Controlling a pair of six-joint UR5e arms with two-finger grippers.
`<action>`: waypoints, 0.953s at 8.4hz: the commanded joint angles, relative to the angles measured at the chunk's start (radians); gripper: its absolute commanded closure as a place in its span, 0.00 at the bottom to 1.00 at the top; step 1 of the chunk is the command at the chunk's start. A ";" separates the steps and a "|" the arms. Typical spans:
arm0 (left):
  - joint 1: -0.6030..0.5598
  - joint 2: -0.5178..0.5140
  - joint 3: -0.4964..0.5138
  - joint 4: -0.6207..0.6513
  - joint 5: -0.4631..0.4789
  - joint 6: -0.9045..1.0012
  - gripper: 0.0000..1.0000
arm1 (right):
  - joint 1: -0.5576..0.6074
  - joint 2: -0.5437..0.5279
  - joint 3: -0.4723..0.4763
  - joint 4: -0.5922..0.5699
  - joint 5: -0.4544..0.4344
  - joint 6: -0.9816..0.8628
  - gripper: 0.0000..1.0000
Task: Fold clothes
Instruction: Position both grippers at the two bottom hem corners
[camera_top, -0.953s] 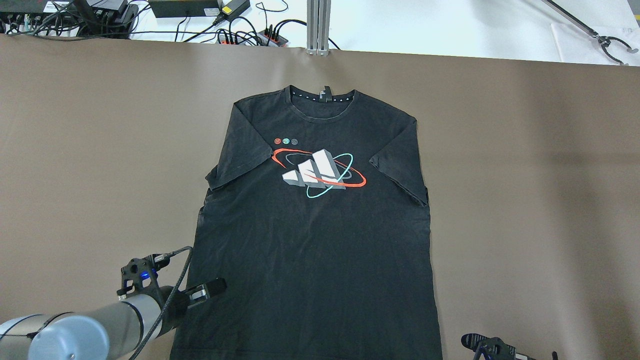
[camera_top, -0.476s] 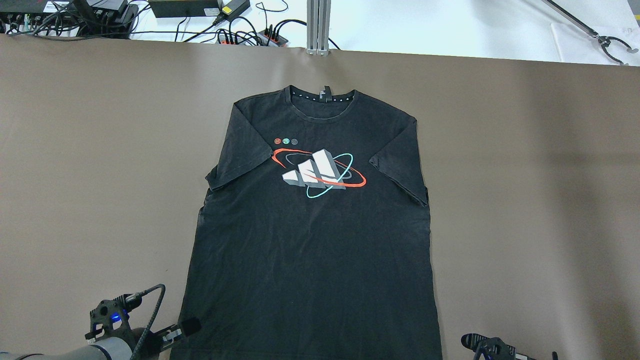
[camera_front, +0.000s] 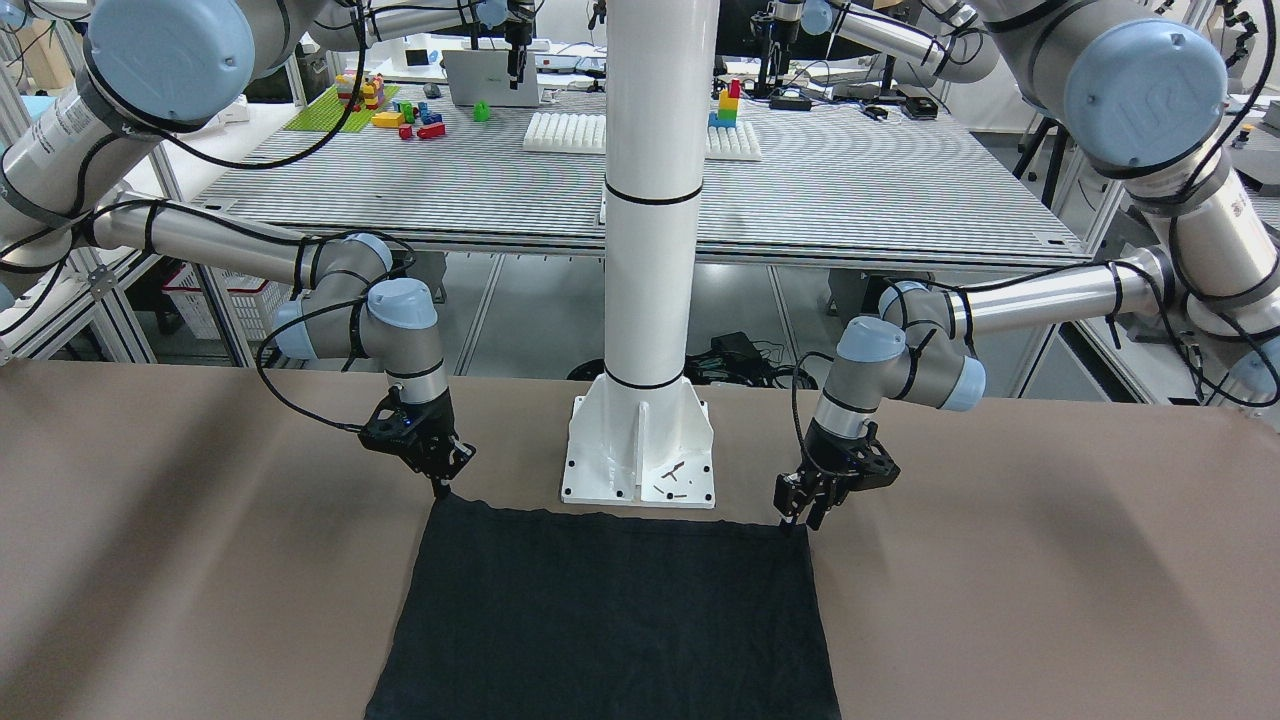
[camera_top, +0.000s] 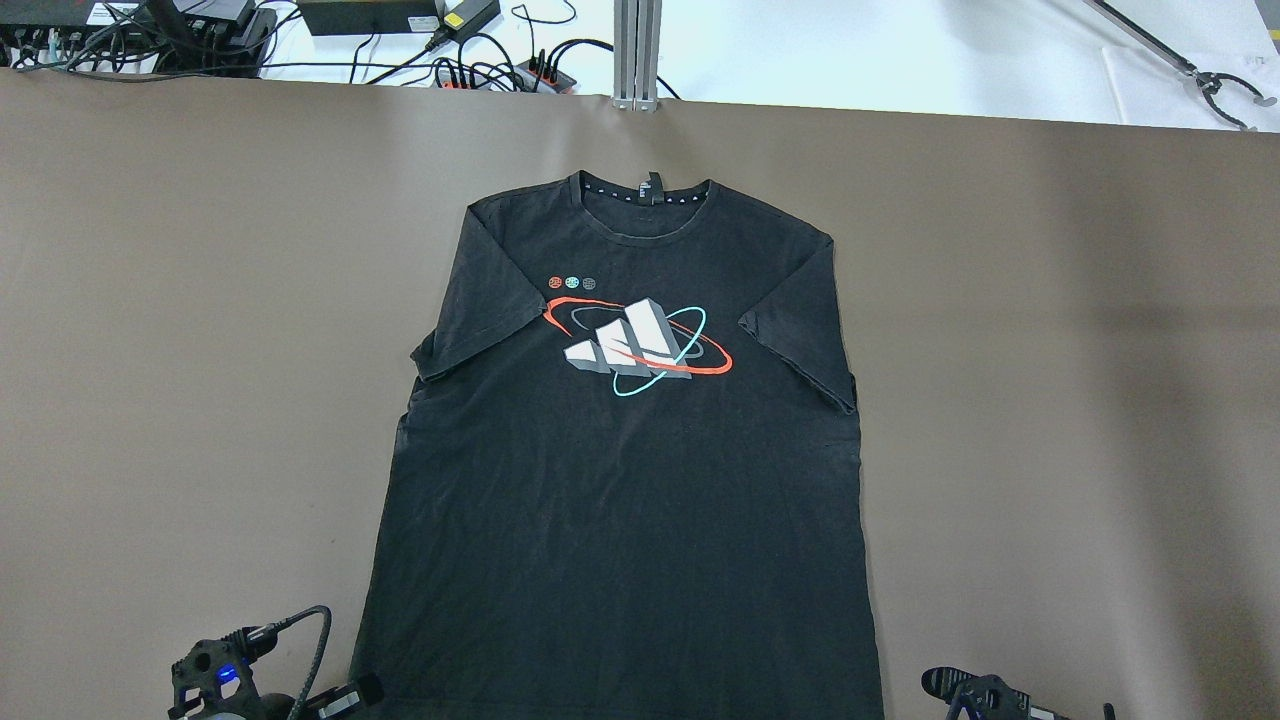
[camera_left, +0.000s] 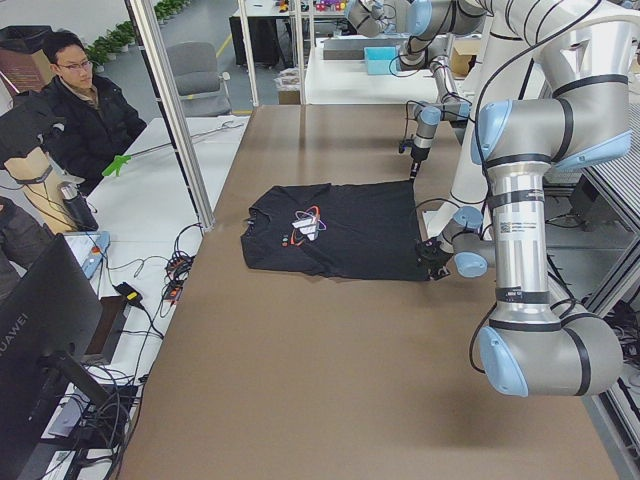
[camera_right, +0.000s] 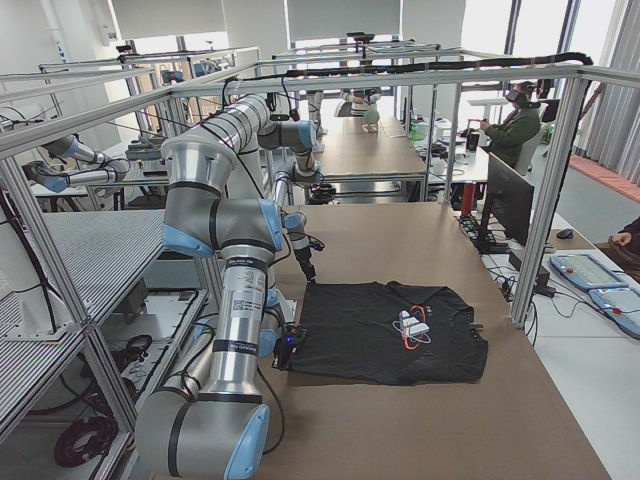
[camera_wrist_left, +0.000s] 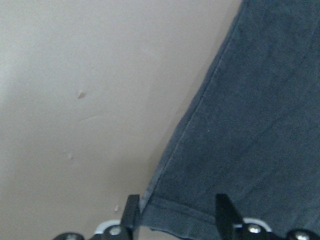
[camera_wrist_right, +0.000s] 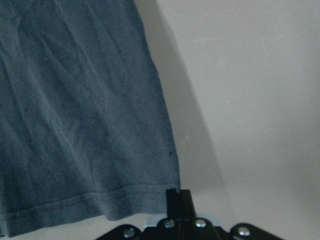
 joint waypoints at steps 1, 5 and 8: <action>0.026 0.000 0.008 0.002 0.022 -0.019 0.47 | 0.000 0.001 0.000 0.000 0.000 0.000 1.00; 0.025 0.002 0.029 0.004 0.028 -0.019 0.47 | -0.002 0.001 -0.002 0.000 0.000 0.002 1.00; 0.026 0.002 0.021 0.004 0.025 -0.019 0.59 | -0.002 0.001 0.000 0.000 0.000 0.006 1.00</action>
